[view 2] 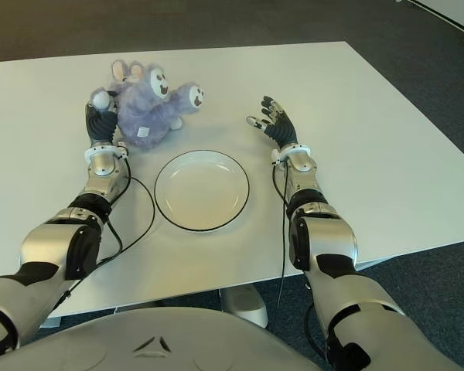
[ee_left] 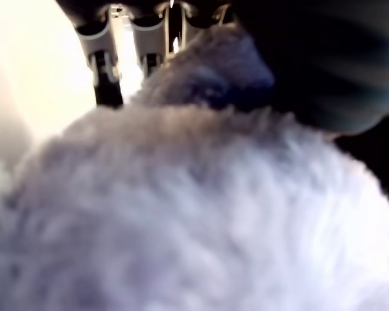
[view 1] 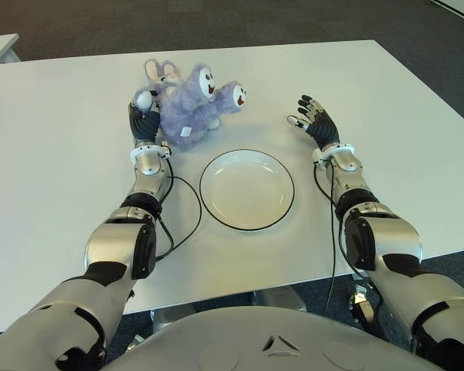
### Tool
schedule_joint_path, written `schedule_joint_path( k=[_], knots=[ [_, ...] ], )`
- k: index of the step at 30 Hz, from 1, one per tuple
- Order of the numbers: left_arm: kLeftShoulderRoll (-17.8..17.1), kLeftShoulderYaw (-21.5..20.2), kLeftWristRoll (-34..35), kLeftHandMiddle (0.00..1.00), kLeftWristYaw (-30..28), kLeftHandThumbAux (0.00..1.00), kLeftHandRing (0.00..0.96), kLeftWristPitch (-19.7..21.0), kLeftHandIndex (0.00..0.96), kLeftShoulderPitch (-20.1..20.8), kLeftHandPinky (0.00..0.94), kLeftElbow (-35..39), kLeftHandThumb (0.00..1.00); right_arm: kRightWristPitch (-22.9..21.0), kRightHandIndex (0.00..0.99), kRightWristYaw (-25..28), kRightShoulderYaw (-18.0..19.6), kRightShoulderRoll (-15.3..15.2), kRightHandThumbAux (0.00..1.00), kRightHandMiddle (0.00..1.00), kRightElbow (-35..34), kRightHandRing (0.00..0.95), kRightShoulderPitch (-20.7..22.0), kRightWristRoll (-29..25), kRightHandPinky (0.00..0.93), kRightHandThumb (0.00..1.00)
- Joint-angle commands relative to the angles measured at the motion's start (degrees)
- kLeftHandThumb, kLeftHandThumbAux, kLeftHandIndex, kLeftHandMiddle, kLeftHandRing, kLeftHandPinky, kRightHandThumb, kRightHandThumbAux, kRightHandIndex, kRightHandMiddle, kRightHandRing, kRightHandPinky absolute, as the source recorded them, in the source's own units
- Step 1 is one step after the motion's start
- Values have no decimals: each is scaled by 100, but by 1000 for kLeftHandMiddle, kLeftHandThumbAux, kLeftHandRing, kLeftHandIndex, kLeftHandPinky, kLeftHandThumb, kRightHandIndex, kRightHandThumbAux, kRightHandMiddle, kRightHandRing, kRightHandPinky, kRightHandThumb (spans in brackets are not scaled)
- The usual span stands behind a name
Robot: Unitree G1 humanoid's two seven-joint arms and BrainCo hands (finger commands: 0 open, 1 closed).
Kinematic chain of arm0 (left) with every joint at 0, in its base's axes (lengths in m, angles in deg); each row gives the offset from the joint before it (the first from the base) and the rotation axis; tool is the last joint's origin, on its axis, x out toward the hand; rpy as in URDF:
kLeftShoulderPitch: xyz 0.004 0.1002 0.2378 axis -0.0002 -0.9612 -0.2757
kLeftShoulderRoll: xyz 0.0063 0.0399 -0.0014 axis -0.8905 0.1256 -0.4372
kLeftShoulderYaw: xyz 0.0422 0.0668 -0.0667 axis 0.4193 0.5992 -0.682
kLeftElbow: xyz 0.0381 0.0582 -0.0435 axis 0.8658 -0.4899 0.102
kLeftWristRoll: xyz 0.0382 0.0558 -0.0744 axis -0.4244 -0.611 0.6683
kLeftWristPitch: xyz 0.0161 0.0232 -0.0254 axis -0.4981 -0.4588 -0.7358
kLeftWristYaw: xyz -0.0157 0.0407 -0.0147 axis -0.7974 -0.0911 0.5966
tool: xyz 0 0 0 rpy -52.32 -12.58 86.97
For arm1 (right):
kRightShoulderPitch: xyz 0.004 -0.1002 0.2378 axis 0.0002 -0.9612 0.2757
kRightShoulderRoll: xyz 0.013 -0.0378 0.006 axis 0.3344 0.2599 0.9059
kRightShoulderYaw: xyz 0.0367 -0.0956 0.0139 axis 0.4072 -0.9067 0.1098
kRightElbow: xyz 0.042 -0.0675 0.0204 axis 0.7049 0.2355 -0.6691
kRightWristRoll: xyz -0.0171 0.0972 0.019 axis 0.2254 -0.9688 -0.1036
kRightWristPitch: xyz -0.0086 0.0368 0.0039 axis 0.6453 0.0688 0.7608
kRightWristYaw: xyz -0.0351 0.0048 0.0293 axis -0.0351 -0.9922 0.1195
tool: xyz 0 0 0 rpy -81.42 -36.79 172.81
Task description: Put the doll into the plate.
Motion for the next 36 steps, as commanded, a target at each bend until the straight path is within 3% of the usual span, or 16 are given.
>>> schedule_joint_path(
  k=[1, 6, 7, 8, 14, 15, 16, 17, 25, 27, 28, 31, 36],
  knots=[
    [122, 95, -135, 340, 94, 695, 342, 50, 415, -192, 345, -238, 719, -444, 14, 71, -48, 191, 728, 33, 390, 28, -517, 113, 48, 158],
    [122, 106, -170, 360, 203, 693, 358, 61, 419, -148, 350, -262, 721, -444, 14, 65, -48, 188, 721, 31, 389, 27, -521, 115, 44, 151],
    [121, 110, -175, 415, 226, 673, 371, 66, 444, -141, 360, -267, 810, -444, 14, 63, -49, 187, 718, 30, 389, 26, -521, 116, 44, 148],
    [119, 119, -184, 424, 254, 670, 373, 70, 448, -132, 361, -273, 825, -442, 14, 63, -49, 185, 717, 29, 389, 26, -522, 117, 44, 147],
    [107, 170, -219, 437, 353, 664, 396, 56, 458, -104, 392, -295, 841, -439, 13, 65, -48, 182, 715, 30, 389, 26, -524, 116, 46, 141],
    [103, 182, -231, 444, 373, 661, 431, 27, 460, -96, 436, -299, 842, -437, 14, 66, -45, 181, 715, 31, 389, 27, -524, 114, 49, 141],
    [101, 193, -237, 472, 387, 660, 534, 5, 435, -90, 562, -302, 841, -435, 15, 67, -44, 181, 716, 32, 389, 27, -524, 113, 46, 140],
    [99, 202, -239, 478, 397, 659, 561, -8, 429, -86, 595, -305, 841, -434, 15, 68, -43, 181, 717, 33, 389, 27, -524, 112, 46, 139],
    [65, 345, -414, 511, 781, 661, 698, 71, 402, 24, 710, -355, 837, -438, 15, 60, -38, 180, 724, 31, 391, 26, -526, 108, 46, 136],
    [55, 405, -522, 726, 976, 674, 749, 84, 439, 43, 764, -365, 740, -438, 15, 57, -33, 180, 732, 33, 391, 27, -526, 104, 48, 137],
    [52, 427, -562, 761, 1051, 675, 767, 89, 443, 50, 785, -369, 728, -437, 16, 56, -32, 181, 736, 34, 390, 27, -526, 102, 48, 138],
    [41, 525, -692, 790, 1322, 677, 793, 154, 444, 77, 815, -389, 723, -432, 16, 52, -34, 178, 740, 34, 389, 28, -527, 106, 46, 139],
    [48, 566, -770, 816, 1493, 681, 809, 242, 443, 112, 764, -414, 716, -432, 15, 46, -31, 175, 741, 30, 389, 26, -527, 106, 46, 137]
  ],
)
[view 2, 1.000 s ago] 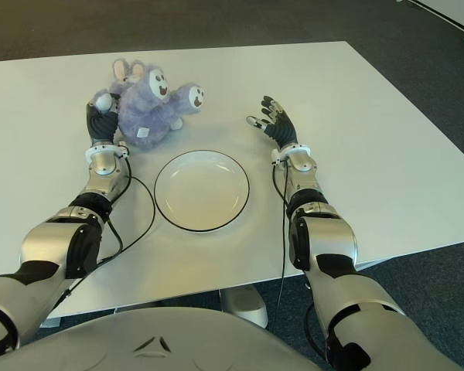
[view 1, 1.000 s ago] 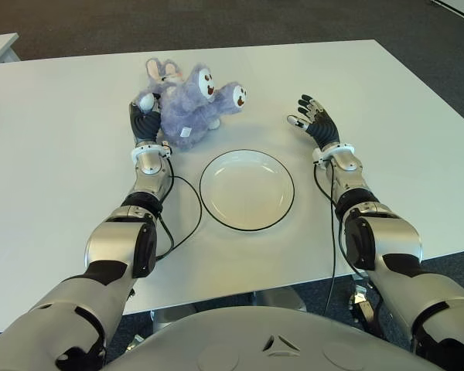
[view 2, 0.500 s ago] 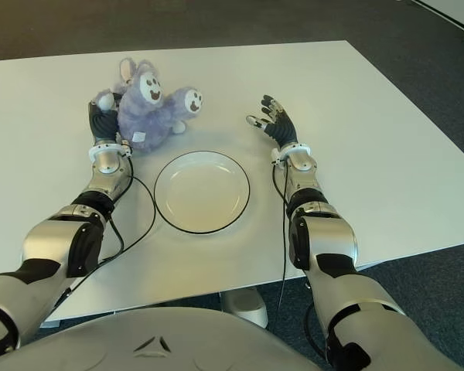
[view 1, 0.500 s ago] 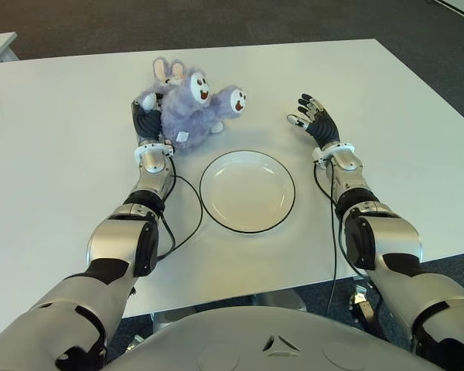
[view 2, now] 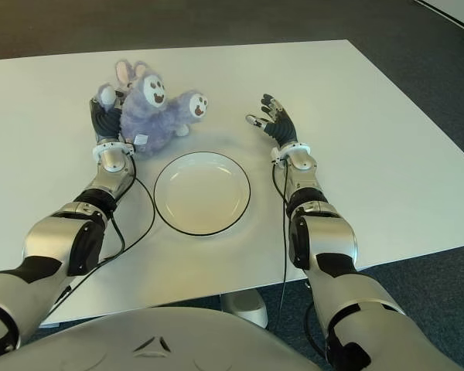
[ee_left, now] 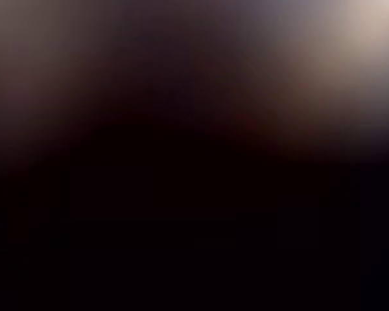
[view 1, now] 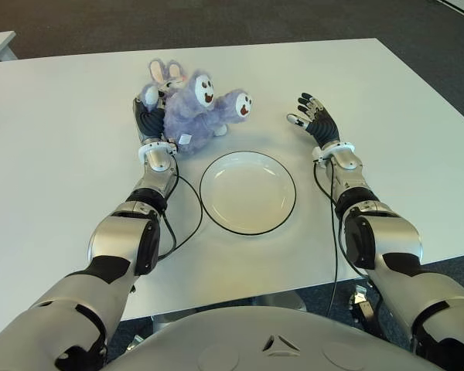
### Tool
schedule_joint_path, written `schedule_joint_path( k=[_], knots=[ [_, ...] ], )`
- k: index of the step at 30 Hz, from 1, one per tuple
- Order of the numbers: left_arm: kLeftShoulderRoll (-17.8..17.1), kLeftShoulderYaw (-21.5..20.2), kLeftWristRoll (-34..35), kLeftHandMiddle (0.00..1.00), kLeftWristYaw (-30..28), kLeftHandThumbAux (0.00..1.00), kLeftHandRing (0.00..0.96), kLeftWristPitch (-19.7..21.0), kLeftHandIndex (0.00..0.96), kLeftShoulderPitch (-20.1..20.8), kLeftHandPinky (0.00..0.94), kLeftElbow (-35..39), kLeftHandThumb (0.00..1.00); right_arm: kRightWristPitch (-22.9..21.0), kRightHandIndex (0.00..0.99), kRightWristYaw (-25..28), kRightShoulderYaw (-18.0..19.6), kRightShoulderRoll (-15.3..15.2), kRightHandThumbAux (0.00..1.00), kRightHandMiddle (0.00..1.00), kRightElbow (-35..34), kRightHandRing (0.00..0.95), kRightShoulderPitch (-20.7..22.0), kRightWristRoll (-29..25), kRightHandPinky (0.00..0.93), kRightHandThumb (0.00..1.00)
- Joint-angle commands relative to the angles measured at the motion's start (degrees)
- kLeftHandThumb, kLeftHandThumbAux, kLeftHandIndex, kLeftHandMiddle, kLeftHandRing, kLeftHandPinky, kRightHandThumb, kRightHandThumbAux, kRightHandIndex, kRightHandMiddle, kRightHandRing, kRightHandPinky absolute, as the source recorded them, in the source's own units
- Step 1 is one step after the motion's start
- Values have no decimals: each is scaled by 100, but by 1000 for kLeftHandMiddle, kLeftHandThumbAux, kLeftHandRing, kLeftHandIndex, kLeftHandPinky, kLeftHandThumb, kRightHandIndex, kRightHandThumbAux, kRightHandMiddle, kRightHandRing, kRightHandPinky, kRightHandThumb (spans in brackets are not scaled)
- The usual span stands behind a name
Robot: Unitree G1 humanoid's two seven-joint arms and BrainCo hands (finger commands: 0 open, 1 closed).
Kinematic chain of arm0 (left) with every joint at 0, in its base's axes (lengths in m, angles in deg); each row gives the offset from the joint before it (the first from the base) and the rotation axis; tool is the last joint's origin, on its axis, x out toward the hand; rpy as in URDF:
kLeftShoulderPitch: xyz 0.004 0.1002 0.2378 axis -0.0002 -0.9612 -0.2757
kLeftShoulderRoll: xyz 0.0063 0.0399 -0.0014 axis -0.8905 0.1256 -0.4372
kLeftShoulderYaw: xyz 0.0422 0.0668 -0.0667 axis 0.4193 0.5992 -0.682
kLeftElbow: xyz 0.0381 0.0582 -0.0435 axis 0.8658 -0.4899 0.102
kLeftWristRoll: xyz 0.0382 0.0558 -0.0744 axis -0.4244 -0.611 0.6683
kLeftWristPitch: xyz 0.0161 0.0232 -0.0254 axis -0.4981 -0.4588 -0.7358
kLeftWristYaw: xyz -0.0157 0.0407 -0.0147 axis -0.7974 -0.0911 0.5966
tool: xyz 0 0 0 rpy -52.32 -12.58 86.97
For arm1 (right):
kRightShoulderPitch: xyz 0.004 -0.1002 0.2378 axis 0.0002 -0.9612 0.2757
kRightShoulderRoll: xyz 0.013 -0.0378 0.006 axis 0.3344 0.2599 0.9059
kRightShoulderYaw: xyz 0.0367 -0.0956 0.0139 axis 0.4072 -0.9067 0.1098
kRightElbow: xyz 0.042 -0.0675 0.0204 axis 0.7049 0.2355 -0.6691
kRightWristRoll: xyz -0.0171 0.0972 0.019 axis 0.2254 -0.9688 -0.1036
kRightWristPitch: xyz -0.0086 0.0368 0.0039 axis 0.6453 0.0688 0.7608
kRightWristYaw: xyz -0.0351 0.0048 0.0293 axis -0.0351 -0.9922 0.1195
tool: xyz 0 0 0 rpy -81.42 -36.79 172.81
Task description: Put the doll into the plate.
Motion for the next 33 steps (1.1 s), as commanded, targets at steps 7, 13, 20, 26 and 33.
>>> schedule_joint_path(
  k=[7, 13, 20, 26, 33],
  knots=[
    [80, 46, -89, 843, 277, 685, 830, 445, 442, -85, 685, -211, 714, -427, 14, 58, -33, 154, 732, 27, 396, 23, -593, 104, 40, 136],
    [114, 21, -58, 867, 430, 692, 865, 581, 442, -53, 874, -189, 717, -425, 18, 65, -15, 153, 740, 34, 395, 27, -599, 86, 43, 157],
    [128, 11, -58, 870, 555, 697, 877, 588, 442, -51, 872, -181, 714, -439, 19, 46, -4, 156, 751, 38, 394, 30, -605, 89, 47, 167],
    [138, 60, -135, 867, 808, 698, 879, 539, 443, -54, 882, -176, 719, -442, 22, 40, 7, 158, 765, 42, 394, 34, -611, 87, 50, 182],
    [144, 101, -194, 858, 1006, 696, 877, 509, 443, -46, 878, -175, 726, -447, 24, 53, 23, 158, 775, 45, 393, 37, -614, 83, 50, 207]
  ],
)
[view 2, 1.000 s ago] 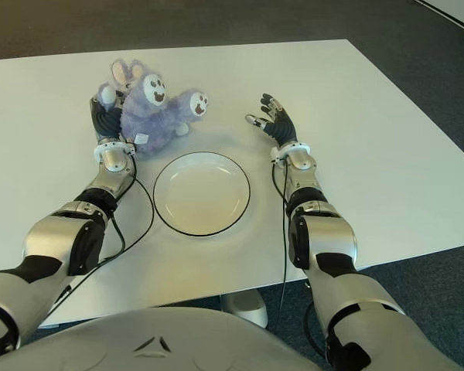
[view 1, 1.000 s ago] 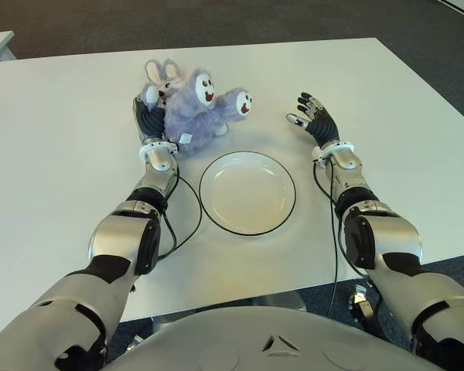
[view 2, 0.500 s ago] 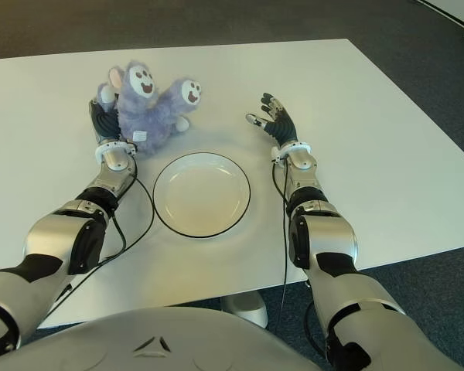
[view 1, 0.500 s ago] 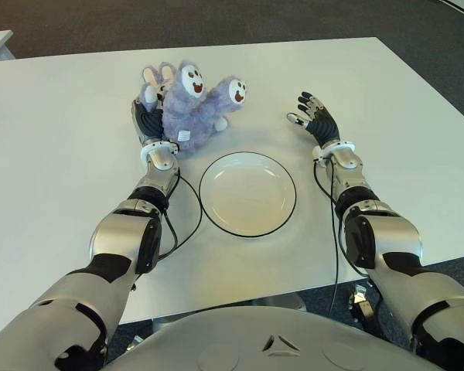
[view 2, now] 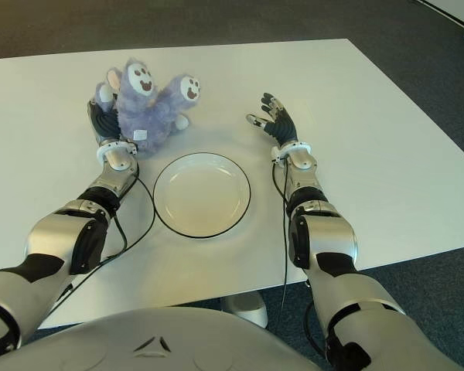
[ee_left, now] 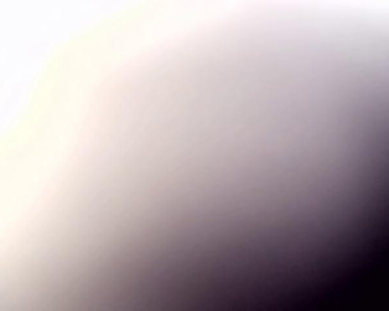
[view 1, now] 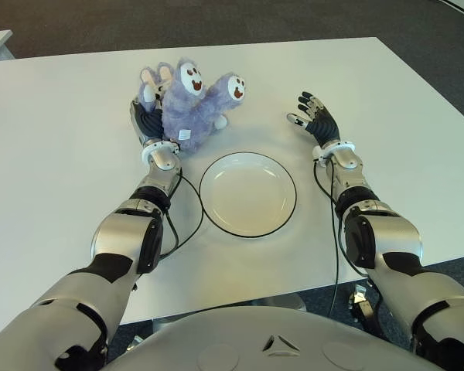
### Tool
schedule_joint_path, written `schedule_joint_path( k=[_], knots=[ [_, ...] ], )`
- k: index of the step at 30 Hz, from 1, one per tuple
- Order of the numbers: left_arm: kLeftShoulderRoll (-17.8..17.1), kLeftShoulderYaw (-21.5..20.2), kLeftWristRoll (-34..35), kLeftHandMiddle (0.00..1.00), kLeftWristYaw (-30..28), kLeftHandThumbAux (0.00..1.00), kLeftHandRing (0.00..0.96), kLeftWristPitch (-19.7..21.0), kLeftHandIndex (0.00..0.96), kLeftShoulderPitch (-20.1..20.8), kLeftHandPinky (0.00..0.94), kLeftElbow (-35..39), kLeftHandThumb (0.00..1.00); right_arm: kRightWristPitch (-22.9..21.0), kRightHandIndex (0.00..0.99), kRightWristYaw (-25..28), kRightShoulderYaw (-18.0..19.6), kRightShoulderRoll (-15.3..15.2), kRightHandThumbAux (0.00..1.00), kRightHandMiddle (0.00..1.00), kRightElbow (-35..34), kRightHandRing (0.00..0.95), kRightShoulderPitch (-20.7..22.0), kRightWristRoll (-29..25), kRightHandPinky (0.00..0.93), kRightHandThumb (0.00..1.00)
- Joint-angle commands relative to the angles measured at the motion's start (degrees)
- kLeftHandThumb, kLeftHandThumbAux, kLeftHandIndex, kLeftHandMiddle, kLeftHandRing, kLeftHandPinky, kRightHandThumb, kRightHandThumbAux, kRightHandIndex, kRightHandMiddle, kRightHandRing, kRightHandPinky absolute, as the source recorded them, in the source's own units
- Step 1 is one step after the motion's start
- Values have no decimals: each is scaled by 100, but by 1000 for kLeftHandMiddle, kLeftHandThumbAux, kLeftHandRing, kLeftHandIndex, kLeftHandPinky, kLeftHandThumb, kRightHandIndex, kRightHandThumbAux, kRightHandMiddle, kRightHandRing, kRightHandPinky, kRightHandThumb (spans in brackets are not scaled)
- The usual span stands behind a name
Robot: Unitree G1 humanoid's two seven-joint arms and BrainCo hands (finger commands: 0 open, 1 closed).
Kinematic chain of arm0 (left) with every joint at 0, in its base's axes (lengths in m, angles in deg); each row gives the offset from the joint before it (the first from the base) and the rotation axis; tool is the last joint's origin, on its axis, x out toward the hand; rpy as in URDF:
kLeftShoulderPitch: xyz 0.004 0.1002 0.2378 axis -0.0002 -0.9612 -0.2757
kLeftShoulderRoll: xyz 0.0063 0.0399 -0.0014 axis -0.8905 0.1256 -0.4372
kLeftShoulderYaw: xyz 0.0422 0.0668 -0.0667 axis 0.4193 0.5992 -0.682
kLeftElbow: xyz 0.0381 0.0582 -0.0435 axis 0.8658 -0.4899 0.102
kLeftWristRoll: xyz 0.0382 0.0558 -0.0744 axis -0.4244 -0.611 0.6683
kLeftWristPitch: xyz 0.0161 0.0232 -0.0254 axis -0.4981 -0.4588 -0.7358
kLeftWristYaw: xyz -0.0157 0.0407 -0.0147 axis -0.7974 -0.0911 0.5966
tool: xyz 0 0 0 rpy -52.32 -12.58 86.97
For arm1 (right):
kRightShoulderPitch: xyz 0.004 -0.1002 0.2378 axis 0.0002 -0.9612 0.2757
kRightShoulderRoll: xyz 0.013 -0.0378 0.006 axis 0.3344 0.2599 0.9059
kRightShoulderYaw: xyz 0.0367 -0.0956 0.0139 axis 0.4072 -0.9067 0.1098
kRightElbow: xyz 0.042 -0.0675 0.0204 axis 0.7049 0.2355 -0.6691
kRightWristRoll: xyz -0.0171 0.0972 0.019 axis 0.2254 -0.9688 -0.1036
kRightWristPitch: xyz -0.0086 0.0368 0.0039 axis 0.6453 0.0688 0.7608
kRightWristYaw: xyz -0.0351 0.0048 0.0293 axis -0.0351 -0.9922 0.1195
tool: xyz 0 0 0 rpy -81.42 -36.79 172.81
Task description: Put the doll into the plate.
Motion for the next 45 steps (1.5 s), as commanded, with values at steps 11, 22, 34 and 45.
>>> schedule_joint_path(
  k=[11, 22, 34, 45],
  knots=[
    [70, -35, 6, 865, 65, 695, 877, 1, 442, -125, 865, -98, 738, -472, 25, -5, -28, 172, 781, 43, 398, 43, -629, 109, 64, 187],
    [78, -162, 126, 888, -153, 695, 887, -79, 441, -114, 879, -73, 741, -474, 32, -63, -23, 184, 795, 55, 401, 57, -626, 111, 71, 194],
    [26, -254, 106, 901, -207, 694, 897, -365, 441, -89, 888, -43, 743, -463, 31, -70, -22, 184, 800, 53, 401, 59, -623, 113, 69, 218],
    [-56, -153, -43, 888, -62, 693, 893, -349, 441, 34, 876, 54, 742, -479, 29, -97, -31, 195, 792, 49, 402, 57, -613, 123, 70, 202]
  ],
)
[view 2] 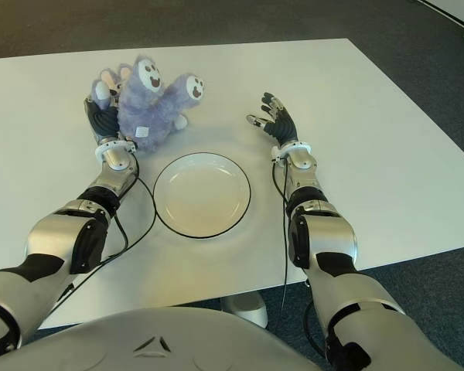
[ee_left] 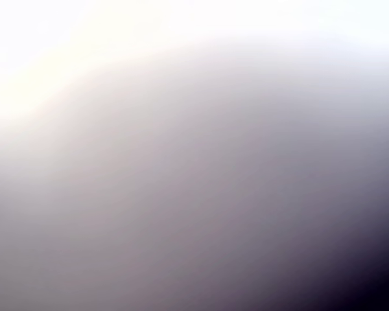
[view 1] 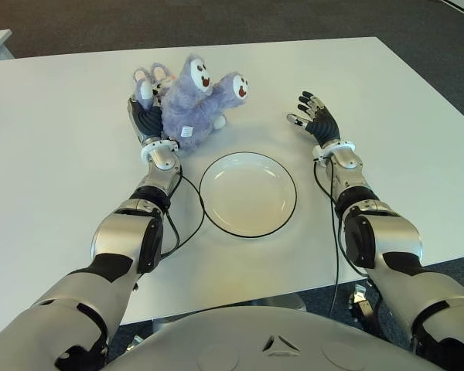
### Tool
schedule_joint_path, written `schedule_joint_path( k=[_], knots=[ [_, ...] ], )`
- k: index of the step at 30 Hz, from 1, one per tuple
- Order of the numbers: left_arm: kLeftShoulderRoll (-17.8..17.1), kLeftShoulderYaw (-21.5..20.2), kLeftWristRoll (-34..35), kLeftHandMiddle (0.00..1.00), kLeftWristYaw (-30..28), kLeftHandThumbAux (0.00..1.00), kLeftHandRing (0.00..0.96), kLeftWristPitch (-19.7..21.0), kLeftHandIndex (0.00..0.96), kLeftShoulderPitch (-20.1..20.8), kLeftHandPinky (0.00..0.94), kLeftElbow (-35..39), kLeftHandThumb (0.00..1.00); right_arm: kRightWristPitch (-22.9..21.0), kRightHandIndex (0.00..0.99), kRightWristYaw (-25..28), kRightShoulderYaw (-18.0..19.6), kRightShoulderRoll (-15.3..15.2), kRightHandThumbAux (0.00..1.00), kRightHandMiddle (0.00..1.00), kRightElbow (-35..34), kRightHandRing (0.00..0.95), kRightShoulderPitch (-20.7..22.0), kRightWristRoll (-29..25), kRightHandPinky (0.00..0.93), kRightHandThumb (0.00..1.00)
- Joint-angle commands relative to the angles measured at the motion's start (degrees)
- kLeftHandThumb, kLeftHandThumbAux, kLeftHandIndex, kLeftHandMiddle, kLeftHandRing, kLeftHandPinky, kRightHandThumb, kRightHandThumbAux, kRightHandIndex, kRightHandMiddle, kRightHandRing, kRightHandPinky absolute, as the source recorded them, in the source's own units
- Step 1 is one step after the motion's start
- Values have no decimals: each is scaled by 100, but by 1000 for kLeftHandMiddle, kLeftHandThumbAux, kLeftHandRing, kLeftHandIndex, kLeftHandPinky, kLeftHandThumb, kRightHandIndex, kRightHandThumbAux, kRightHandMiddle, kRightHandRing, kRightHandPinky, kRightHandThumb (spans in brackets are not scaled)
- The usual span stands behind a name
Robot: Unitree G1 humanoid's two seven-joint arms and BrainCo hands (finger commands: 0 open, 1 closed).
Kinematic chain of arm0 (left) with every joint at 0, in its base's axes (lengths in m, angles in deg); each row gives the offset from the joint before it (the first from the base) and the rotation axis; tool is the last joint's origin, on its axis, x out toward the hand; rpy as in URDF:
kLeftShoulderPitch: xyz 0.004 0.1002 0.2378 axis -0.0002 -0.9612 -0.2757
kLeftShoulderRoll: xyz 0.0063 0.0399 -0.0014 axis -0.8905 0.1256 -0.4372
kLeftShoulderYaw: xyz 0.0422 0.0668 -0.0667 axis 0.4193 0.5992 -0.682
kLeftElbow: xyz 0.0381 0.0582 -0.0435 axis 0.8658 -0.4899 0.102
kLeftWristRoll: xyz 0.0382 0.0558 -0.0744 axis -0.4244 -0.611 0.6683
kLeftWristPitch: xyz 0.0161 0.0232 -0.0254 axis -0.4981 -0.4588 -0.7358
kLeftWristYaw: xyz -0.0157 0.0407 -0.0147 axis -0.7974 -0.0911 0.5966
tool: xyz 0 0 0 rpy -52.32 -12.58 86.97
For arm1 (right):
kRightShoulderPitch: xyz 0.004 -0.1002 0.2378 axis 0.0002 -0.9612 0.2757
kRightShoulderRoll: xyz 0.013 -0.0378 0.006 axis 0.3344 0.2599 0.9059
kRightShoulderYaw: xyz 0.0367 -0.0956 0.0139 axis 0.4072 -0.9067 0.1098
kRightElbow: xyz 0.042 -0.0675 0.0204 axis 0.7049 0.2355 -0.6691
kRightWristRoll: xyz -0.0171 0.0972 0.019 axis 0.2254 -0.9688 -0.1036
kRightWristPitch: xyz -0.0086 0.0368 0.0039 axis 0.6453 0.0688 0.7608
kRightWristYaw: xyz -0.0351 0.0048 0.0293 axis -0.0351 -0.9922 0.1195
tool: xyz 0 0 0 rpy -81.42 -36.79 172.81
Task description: Put the doll into the plate.
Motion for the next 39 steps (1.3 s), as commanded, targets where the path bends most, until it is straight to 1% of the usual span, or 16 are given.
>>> schedule_joint_path(
  k=[1, 5, 10, 17, 30, 39],
  knots=[
    [-67, 60, -105, 888, 106, 693, 892, 18, 441, 38, 876, 46, 742, -474, 29, -16, -44, 187, 792, 49, 402, 57, -624, 106, 70, 202],
    [-95, 137, -228, 883, 229, 693, 892, 47, 442, 65, 878, 93, 742, -469, 31, -27, -47, 191, 791, 50, 401, 59, -624, 109, 73, 200],
    [-171, 341, -516, 872, 537, 693, 883, 122, 442, 100, 870, 146, 743, -455, 33, -41, -63, 193, 793, 52, 400, 60, -626, 127, 74, 189],
    [-281, 527, -748, 855, 713, 693, 872, 84, 443, 100, 865, 257, 745, -446, 33, -42, -65, 192, 795, 57, 400, 63, -629, 129, 77, 199],
    [-319, 610, -766, 844, 574, 692, 863, -7, 444, -22, 861, 602, 747, -468, 33, 10, -30, 194, 809, 53, 406, 58, -619, 95, 70, 202],
    [-424, 773, -944, 842, 689, 692, 862, 68, 444, -86, 859, 844, 746, -469, 31, 6, -32, 197, 804, 51, 409, 59, -612, 103, 76, 198]
  ],
)
